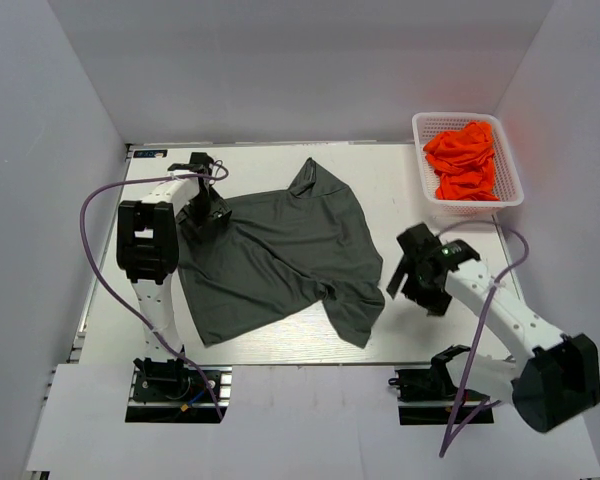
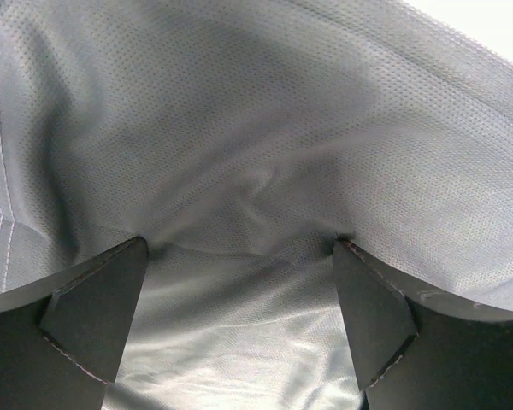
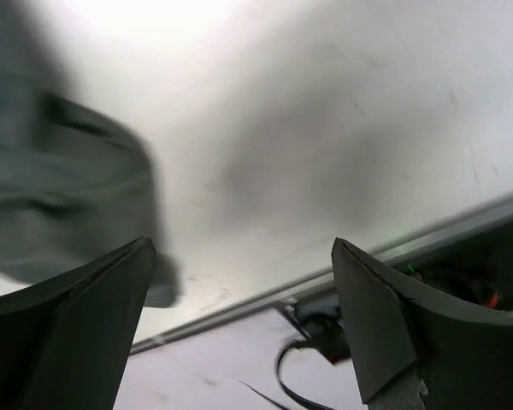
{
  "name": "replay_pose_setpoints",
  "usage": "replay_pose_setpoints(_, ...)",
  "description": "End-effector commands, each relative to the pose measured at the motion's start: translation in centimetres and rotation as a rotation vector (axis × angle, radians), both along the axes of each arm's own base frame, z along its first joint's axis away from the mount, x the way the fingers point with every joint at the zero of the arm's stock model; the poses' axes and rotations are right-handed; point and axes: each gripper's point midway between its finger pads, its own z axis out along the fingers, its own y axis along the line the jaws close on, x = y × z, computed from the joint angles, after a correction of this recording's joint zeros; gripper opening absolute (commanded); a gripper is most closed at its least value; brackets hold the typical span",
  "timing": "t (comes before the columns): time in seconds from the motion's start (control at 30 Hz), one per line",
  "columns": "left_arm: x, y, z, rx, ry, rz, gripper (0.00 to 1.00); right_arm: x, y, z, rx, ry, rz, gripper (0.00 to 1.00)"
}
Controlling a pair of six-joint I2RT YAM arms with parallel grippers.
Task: Fold and stack the t-shirts
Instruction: Flatten the tshirt out
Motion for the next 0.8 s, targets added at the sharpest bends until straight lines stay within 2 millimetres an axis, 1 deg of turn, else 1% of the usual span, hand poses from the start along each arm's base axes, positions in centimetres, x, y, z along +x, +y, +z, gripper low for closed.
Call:
replay_pose_setpoints(0.0,1.2,-0.1,-0.9,0.016,-0.025,-0.057,0.99,7.8,3.2,4.1,0.043,-0.234,0.179,0.9)
replay_pose_setpoints(0.03,1.8,-0.3,0.1,0.01,-0.05,-0.089,0.99,8.4,4.5,4.5,0.08,-0.238,0.275,0.9)
replay_pose_setpoints(0.07,2.2,-0.7,1.0,0.01,-0.073,-0.109,0.99,9.4,5.1,3.8,0.067,-0.214,0.333,0.9)
replay_pose_setpoints(0.1,2.6,-0.8,1.8,0.012,-0.093,-0.119,0.99,12.7,7.0,6.4,0.107,-0.341,0.389,0.9)
replay_pose_setpoints(0.13,3.0,-1.0,2.6,-0.002,-0.113,-0.131,0.99,13.4,8.4,7.0,0.151,-0.361,0.431,0.9)
replay_pose_setpoints(0.17,3.0,-1.0,3.2,0.0,-0.126,-0.14,0.99,14.1,9.5,5.7,0.157,-0.326,0.491,0.9)
replay_pose_setpoints(0.2,3.3,-0.9,4.6,0.007,-0.16,-0.137,0.99,16.7,11.2,7.8,0.193,-0.428,0.515,0.9)
replay_pose_setpoints(0.23,3.1,-0.6,5.2,0.022,-0.17,-0.133,0.99,17.0,12.4,6.9,0.222,-0.4,0.55,0.9)
replay_pose_setpoints(0.3,2.4,0.8,5.8,0.04,-0.167,-0.116,0.99,19.8,14.1,6.2,0.223,-0.406,0.6,0.9)
replay_pose_setpoints(0.33,1.9,1.4,6.1,0.069,-0.169,-0.107,0.99,20.5,14.2,5.9,0.208,-0.403,0.603,0.9)
replay_pose_setpoints(0.37,1.4,2.0,5.9,0.101,-0.15,-0.099,0.99,21.9,14.6,6.5,0.196,-0.43,0.614,0.9)
replay_pose_setpoints(0.4,1.2,2.6,6.4,0.13,-0.153,-0.09,0.99,22.6,15.0,4.0,0.184,-0.371,0.623,0.9)
replay_pose_setpoints(0.43,0.6,3.5,6.1,0.176,-0.13,-0.065,0.99,24.7,16.2,6.0,0.199,-0.436,0.638,0.9)
replay_pose_setpoints(0.47,-0.2,3.8,5.6,0.19,-0.089,-0.053,0.99,25.4,16.6,5.9,0.203,-0.44,0.644,0.9)
replay_pose_setpoints(0.5,-0.6,3.9,5.6,0.198,-0.077,-0.043,0.99,25.9,17.1,3.2,0.202,-0.382,0.658,0.9)
replay_pose_setpoints(0.53,-0.9,4.6,5.1,0.217,-0.055,-0.023,0.99,27.9,18.1,5.0,0.205,-0.448,0.678,0.9)
replay_pose_setpoints(0.57,-0.9,4.6,5.1,0.217,-0.054,-0.023,0.99,28.3,18.4,3.5,0.204,-0.417,0.687,0.9)
replay_pose_setpoints(0.6,-1.0,4.8,4.7,0.226,-0.047,-0.013,0.99,28.9,18.6,3.1,0.2,-0.415,0.691,0.9)
replay_pose_setpoints(0.63,-1.0,5.2,4.4,0.227,-0.037,-0.005,0.99,30.4,19.2,3.3,0.195,-0.438,0.706,0.9)
replay_pose_setpoints(0.67,-0.3,5.1,4.5,0.225,-0.064,-0.001,0.99,30.8,19.4,1.9,0.189,-0.418,0.712,0.9)
replay_pose_setpoints(0.7,-0.1,5.6,4.1,0.225,-0.066,0.011,0.99,31.7,19.6,1.3,0.184,-0.425,0.72,0.9)
replay_pose_setpoints(0.73,0.2,5.6,3.6,0.225,-0.067,0.011,0.99,32.3,19.7,0.7,0.182,-0.42,0.717,0.9)
replay_pose_setpoints(0.77,0.8,6.0,3.3,0.224,-0.084,0.022,0.99,33.0,20.0,1.0,0.182,-0.435,0.72,0.9)
